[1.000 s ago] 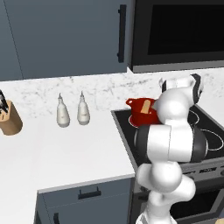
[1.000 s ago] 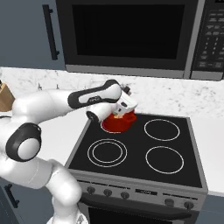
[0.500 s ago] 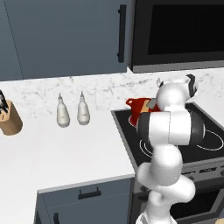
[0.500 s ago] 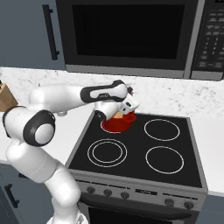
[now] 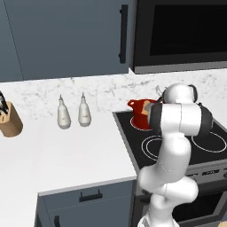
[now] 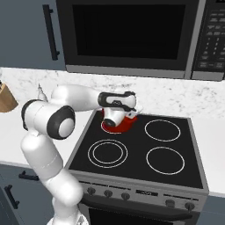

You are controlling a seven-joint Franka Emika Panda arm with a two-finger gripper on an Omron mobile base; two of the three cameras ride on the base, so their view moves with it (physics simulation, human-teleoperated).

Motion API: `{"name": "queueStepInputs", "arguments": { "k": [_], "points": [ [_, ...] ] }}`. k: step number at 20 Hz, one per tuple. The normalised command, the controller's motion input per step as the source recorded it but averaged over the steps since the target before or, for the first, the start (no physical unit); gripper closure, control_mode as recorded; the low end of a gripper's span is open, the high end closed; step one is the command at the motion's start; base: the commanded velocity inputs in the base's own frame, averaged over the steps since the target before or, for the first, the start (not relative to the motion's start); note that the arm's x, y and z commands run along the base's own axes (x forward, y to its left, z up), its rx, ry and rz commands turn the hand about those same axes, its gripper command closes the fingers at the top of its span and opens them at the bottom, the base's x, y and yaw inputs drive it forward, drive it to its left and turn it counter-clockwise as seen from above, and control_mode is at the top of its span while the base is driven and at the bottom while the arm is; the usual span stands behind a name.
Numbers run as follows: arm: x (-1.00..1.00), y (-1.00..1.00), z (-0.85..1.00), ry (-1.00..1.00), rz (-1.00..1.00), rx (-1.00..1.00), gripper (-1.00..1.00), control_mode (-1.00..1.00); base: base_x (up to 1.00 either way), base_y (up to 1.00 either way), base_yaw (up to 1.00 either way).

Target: Put the garlic and squash in the pot. Retrieve the spatula and lightly stir the vegetables in the pot.

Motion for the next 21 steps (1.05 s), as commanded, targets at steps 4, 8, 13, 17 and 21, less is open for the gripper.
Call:
{"name": "queueStepInputs", "arguments": {
  "k": [4,8,13,17,21],
  "points": [
    [0.5,0.29,-0.36,-0.05,0.0,0.01,1.0,-1.0,0.0,0.0,0.0],
    [0.15,0.11,-0.26,0.0,0.0,0.0,1.0,-1.0,0.0,0.0,0.0],
    [-0.62,0.0,0.15,-0.01,-0.09,0.0,1.0,-1.0,0.0,0.0,0.0],
    [-0.34,0.0,0.29,0.07,-0.2,0.0,1.0,-1.0,0.0,0.0,0.0],
    [0.07,0.08,0.02,0.27,-0.19,0.0,1.0,-1.0,0.0,0.0,0.0]
  ]
}}
